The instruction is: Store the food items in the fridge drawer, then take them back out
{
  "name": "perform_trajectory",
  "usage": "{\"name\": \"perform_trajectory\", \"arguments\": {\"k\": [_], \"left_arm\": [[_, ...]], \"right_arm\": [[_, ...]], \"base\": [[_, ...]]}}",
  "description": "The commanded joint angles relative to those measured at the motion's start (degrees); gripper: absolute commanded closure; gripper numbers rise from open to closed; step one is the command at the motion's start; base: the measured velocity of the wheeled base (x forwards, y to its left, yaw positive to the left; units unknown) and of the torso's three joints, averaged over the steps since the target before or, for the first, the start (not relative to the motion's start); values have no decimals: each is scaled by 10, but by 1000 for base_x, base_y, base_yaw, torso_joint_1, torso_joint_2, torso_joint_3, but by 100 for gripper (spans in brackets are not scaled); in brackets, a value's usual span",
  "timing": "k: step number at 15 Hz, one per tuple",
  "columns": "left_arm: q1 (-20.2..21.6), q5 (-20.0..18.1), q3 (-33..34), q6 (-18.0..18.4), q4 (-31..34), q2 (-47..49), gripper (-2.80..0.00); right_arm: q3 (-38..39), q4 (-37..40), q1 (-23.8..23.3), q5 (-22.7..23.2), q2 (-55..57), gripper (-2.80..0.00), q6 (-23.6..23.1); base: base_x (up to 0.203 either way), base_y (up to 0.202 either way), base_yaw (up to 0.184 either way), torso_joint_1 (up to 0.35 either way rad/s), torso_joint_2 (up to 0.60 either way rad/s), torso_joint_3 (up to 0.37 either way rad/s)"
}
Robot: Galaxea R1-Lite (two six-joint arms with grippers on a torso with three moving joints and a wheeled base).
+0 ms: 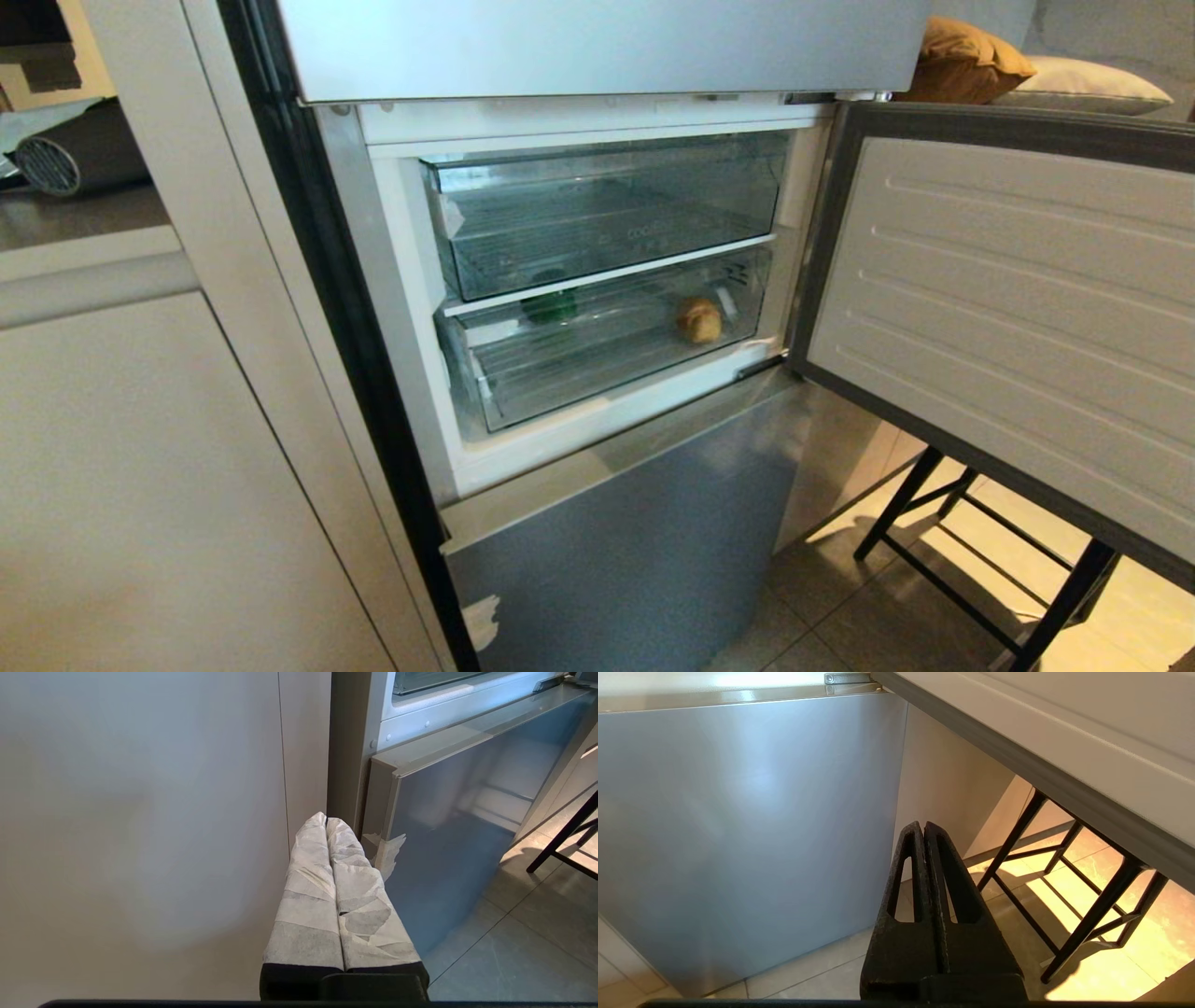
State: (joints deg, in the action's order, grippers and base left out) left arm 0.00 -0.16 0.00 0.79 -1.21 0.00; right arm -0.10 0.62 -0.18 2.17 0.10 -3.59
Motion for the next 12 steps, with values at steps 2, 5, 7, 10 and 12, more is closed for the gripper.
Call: {"name": "perform_trajectory", "arguments": {"k": [2, 5, 7, 10, 12], "left_arm": [[0, 0, 6, -2, 0, 1, 0], [0, 0, 6, -2, 0, 1, 0], [0, 0, 6, -2, 0, 1, 0], [0, 0, 6, -2, 0, 1, 0], [0, 0, 6, -2, 0, 1, 0]], "right_arm": [[0, 0, 0, 0, 0, 0, 3], [0, 0, 0, -1, 0, 0, 6], [0, 0, 0, -1, 0, 0, 7], [0, 0, 0, -1, 0, 0, 7], [0, 0, 0, -1, 0, 0, 9]], "base": [[0, 0, 0, 0, 0, 0], [1, 75, 0, 3, 1, 0], [0, 193, 1, 4, 0, -2], [0, 192, -1, 1, 1, 1], [0, 194, -4, 1, 4, 4]]}}
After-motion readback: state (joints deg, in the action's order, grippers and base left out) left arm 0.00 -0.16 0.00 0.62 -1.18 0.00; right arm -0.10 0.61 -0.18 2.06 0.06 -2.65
